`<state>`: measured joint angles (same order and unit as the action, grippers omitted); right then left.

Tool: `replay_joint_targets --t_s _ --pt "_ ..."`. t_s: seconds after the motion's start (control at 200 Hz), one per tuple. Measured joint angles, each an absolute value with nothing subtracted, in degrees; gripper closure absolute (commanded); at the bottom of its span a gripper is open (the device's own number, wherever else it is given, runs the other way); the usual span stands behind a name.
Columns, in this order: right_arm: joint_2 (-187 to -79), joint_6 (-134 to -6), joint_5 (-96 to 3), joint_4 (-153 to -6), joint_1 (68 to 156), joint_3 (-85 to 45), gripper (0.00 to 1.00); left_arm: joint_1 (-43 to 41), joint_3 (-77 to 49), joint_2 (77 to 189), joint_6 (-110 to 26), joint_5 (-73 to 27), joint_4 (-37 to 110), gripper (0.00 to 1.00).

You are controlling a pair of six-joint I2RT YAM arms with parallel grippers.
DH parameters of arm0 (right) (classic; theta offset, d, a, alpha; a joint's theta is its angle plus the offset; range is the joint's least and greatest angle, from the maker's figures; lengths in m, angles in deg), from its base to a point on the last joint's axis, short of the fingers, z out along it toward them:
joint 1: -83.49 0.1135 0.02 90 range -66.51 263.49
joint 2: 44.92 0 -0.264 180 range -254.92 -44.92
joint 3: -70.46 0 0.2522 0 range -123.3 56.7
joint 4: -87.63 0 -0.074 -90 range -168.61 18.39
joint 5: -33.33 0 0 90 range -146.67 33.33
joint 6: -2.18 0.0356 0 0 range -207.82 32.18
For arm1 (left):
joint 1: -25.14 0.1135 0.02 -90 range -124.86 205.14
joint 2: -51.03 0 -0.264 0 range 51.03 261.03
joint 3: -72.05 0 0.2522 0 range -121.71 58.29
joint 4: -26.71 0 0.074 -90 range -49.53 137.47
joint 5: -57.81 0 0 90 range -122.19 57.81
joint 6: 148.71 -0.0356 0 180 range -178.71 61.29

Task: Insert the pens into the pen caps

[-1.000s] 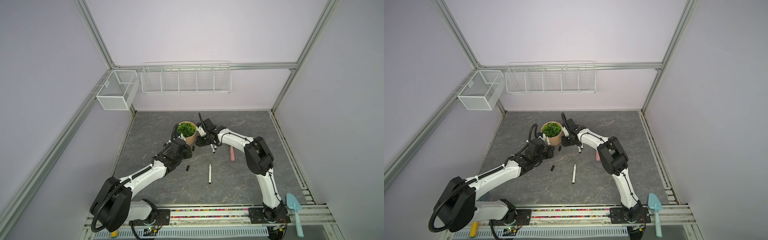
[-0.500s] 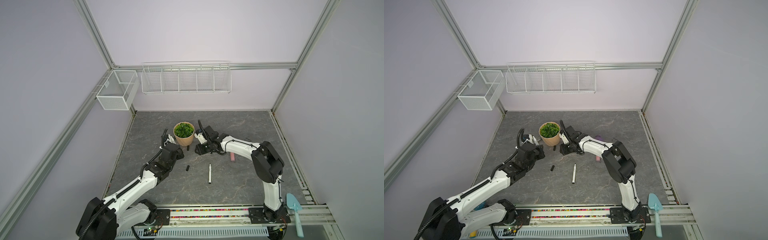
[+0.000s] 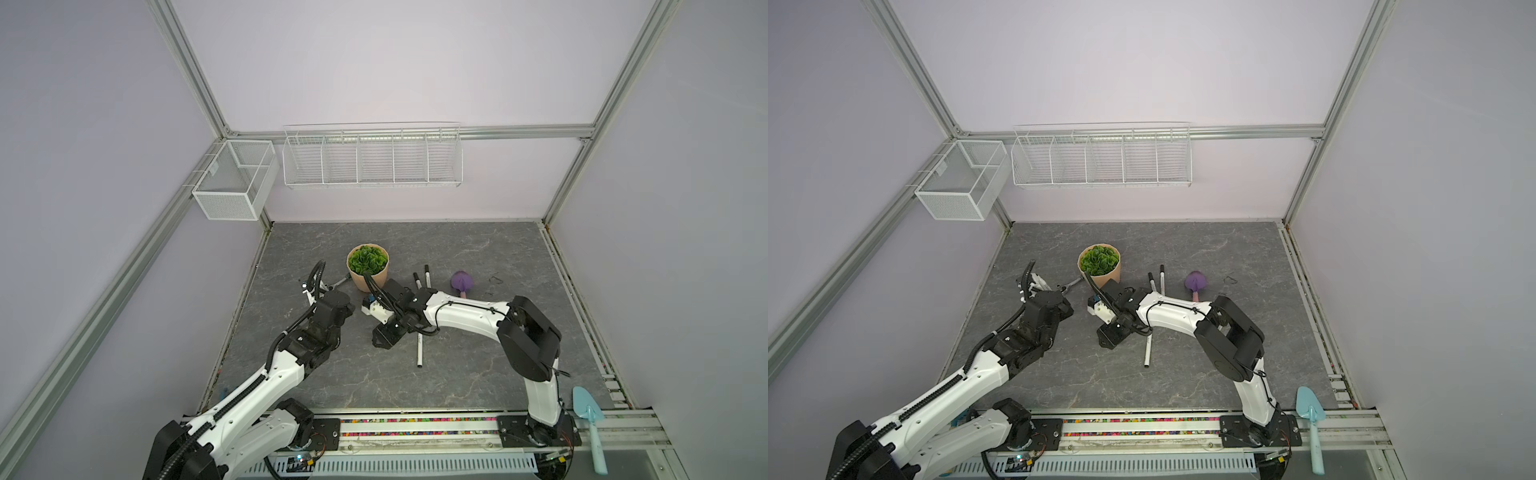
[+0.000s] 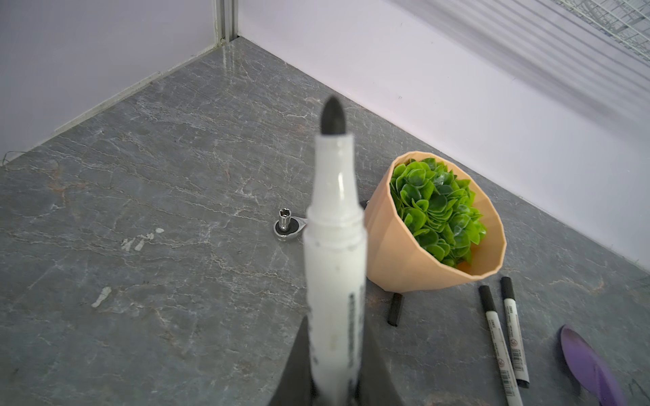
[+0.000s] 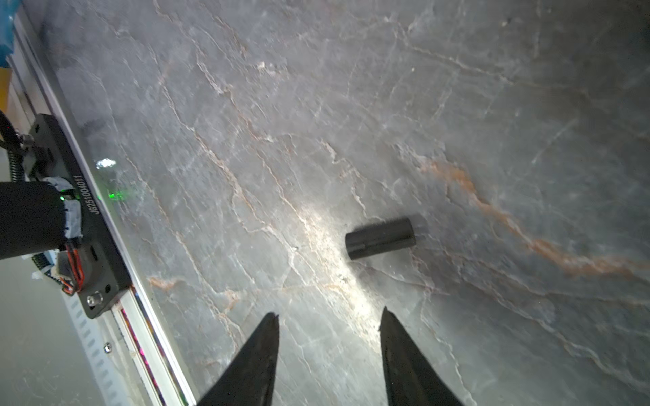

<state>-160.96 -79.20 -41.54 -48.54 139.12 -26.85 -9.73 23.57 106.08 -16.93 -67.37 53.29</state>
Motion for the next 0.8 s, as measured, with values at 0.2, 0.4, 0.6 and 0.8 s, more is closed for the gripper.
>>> replay_joint_targets --t_s 0.2,0.4,0.6,0.8 --pt "-166.4 -79.8 -40.5 -45.4 139.1 -31.0 0.49 -9.7 23.6 106.1 -15.8 -68.2 54.2 1.00" --pt "-170.3 -79.9 -40.6 -43.3 139.1 -37.2 0.49 -9.7 23.6 105.8 -15.7 -68.4 54.9 1.00" --pt "-174.2 -79.9 -42.7 -40.5 139.1 -43.8 0.50 -9.7 23.6 105.0 -15.6 -68.4 55.4 1.00" --pt "-177.6 -79.9 -45.8 -36.5 139.6 -50.3 0.50 -9.7 23.7 104.9 -15.7 -68.4 55.5 1.00"
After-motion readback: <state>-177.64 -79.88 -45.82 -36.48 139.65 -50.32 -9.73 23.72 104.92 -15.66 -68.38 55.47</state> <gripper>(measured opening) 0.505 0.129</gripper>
